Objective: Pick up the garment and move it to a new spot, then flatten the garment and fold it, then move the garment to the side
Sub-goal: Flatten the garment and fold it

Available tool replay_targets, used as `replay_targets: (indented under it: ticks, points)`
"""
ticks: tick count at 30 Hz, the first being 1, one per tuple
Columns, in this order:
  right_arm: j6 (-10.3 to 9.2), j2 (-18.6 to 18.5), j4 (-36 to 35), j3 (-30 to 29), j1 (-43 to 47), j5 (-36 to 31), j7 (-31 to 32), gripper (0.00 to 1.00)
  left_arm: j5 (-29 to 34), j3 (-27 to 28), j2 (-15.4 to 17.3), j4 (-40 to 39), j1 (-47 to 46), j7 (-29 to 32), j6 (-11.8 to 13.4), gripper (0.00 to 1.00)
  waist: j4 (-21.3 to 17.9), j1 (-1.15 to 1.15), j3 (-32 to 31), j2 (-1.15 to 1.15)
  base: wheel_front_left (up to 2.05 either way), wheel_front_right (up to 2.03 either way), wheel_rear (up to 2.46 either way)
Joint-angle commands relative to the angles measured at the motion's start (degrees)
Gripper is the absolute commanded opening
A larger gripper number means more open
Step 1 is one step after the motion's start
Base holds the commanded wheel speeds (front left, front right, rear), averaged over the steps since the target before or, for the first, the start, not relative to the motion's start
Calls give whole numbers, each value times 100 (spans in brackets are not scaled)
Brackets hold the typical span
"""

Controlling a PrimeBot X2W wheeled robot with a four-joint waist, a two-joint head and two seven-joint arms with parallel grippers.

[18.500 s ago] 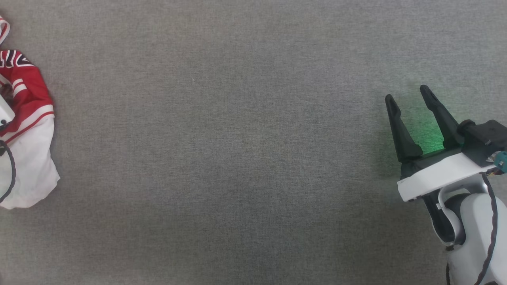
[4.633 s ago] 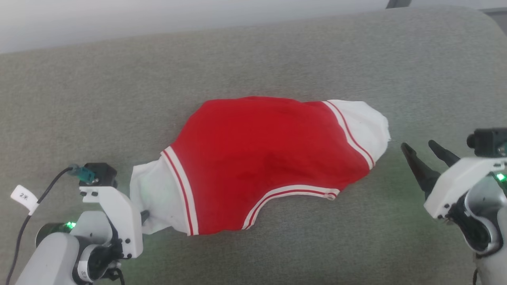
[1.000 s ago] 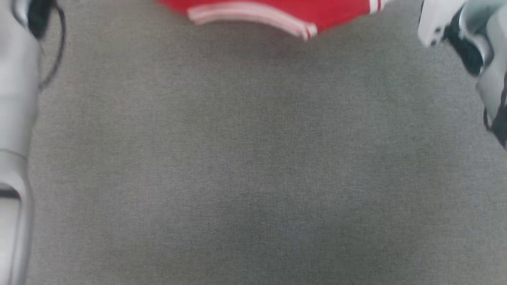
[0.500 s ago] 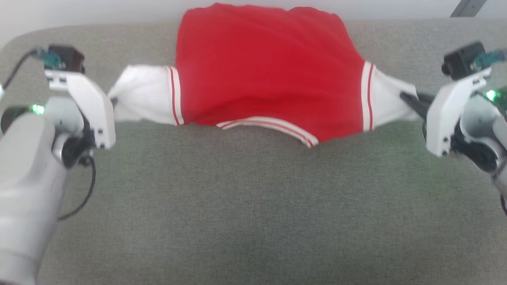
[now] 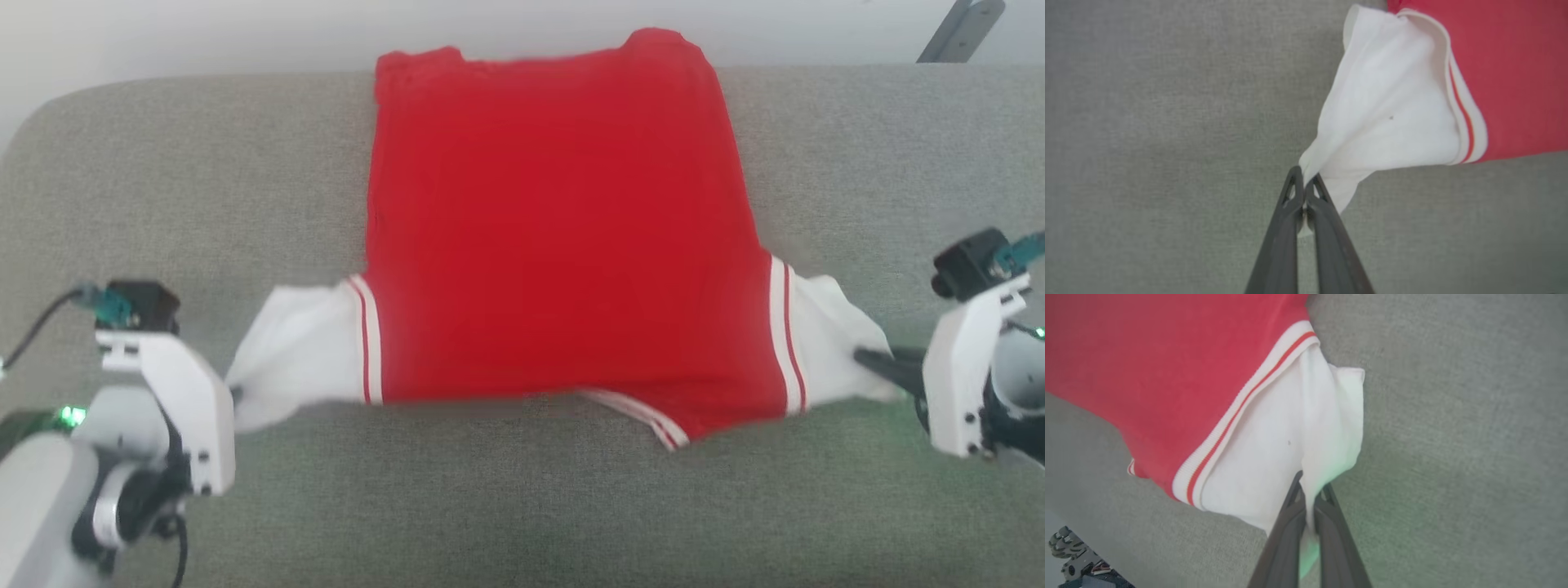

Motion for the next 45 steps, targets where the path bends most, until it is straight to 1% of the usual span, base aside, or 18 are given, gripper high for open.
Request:
replay_targets:
  ticks: [1, 4, 7, 9, 11, 13, 16, 22, 23, 24, 25, 26, 29, 32, 37, 40, 43, 45]
  points:
    - [-2, -81, -142, -60, 175, 109, 121, 0, -58, 44, 154, -355, 254, 141, 172, 0, -7, 0, 7, 0, 0, 0, 0]
    - [-2, -247, -453, -208, 511, 234, 363, 0, -122, 145, 417, -1114, 763, 450, 581, 0, -12, 0, 37, 0, 0, 0, 0]
    - [-2, -375, -741, -341, 900, 274, 614, 0, -146, 240, 630, -1708, 1195, 650, 935, 0, -9, 0, 73, 0, 0, 0, 0]
    - [-3, -424, -912, -474, 1180, 330, 748, 0, -137, 278, 717, -2021, 1447, 735, 1115, 0, -12, 0, 106, 0, 0, 0, 0]
    - [-2, -449, -1048, -627, 1438, 244, 807, 0, -111, 311, 791, -2234, 1665, 761, 1244, 0, -19, 0, 144, 0, 0, 0, 0]
    - [-2, -340, -1077, -806, 1670, 154, 757, 0, -134, 346, 767, -2359, 1791, 668, 1278, 0, -26, 0, 199, 0, 0, 0, 0]
    - [-2, -75, -966, -1035, 1897, -159, 667, 0, -138, 298, 669, -2355, 1852, 500, 1156, 0, -24, 0, 279, 0, 0, 0, 0]
    - [-11, 824, -273, -1307, 1933, -879, 449, 0, -72, 116, 328, -1924, 1506, 140, 823, 0, -17, 0, 385, 0, 0, 0, 0]
    - [-15, 972, -127, -1355, 1900, -981, 412, 10, -17, 62, 295, -1852, 1441, 100, 762, 0, -19, 0, 394, 0, 0, 0, 0]
    - [-31, 1091, 12, -1365, 1885, -1081, 410, 29, -34, 27, 216, -1783, 1378, 59, 711, 0, -19, 0, 398, 0, 0, 0, 0]
    - [-35, 1193, 96, -1364, 1890, -1161, 412, 46, -44, 1, 158, -1714, 1327, 12, 669, 0, -15, 0, 398, 0, 0, 0, 0]
    - [-37, 1285, 193, -1408, 1888, -1218, 389, 100, -24, -19, 123, -1635, 1283, -28, 641, 0, -14, 0, 397, 0, 0, 0, 0]
    - [-45, 1390, 265, -1475, 1866, -1307, 414, 100, 0, -64, 73, -1516, 1225, -95, 584, 0, -15, 0, 391, 0, 0, 0, 0]
    - [-52, 1361, 184, -1720, 1812, -1405, 407, 100, 2, -71, -17, -1407, 1172, -227, 524, 0, -15, 0, 386, 0, 0, 0, 0]
    - [-23, 1291, -436, -2290, 1613, -1588, 294, 100, 10, -125, -104, -1329, 1140, -332, 451, 0, 40, 0, 407, 0, 0, 0, 0]
    - [-1, 1351, -804, -2620, 1438, -1789, 269, 100, 0, -159, -191, -1314, 1070, -373, 412, 0, 126, 0, 464, 0, 0, 0, 0]
    - [-1, 1403, -960, -2892, 1096, -2058, 246, 100, 21, -214, -262, -1296, 967, -386, 384, 0, 256, 0, 561, 0, 0, 0, 0]
    - [-1, 1494, -941, -2994, 806, -2195, 261, 100, 42, -260, -312, -1282, 866, -394, 345, 0, 364, 0, 633, 0, 0, 0, 0]
